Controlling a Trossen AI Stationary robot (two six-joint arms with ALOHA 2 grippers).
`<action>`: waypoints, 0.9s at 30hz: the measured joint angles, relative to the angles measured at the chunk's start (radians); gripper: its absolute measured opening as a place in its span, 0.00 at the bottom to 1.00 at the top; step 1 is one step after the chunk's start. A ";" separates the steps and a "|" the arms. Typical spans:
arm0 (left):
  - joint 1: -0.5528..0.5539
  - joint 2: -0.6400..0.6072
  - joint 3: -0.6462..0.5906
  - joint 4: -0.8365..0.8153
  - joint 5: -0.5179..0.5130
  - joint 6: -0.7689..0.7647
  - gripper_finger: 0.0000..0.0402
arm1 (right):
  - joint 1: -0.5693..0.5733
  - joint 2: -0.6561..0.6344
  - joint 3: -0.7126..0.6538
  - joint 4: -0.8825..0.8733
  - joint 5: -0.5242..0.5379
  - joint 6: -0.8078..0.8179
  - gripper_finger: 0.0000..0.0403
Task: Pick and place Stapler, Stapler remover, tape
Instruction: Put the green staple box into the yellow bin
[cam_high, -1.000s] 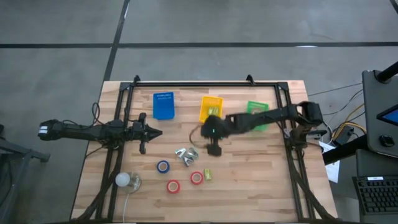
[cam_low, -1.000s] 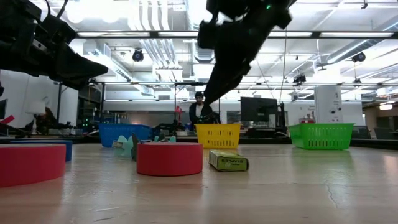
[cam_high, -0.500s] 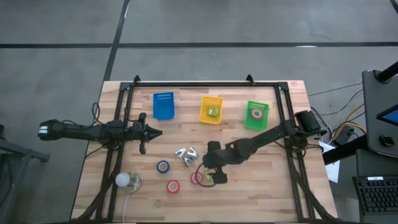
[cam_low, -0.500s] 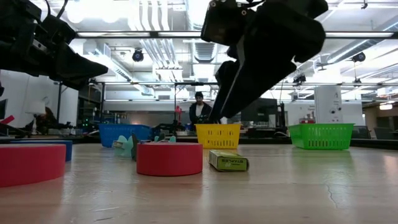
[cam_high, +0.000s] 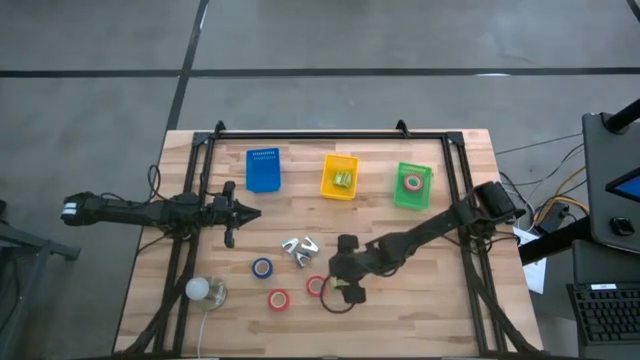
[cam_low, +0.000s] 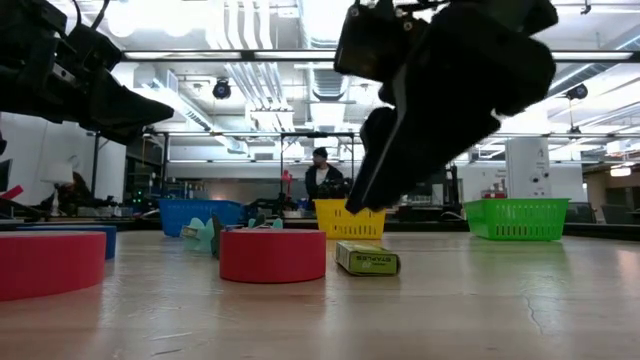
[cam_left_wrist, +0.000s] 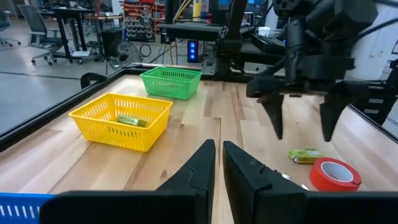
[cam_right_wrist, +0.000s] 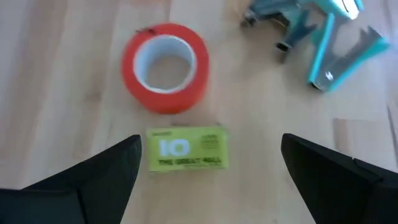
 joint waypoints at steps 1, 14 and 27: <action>0.000 0.000 0.000 0.000 0.000 0.000 0.09 | 0.002 0.002 -0.008 0.016 -0.001 0.003 0.95; 0.000 0.000 0.000 0.001 0.000 0.000 0.09 | 0.045 0.109 0.012 0.068 -0.004 -0.001 0.95; 0.000 0.002 0.000 -0.001 0.000 0.000 0.09 | 0.043 0.135 0.034 0.074 0.001 -0.006 0.88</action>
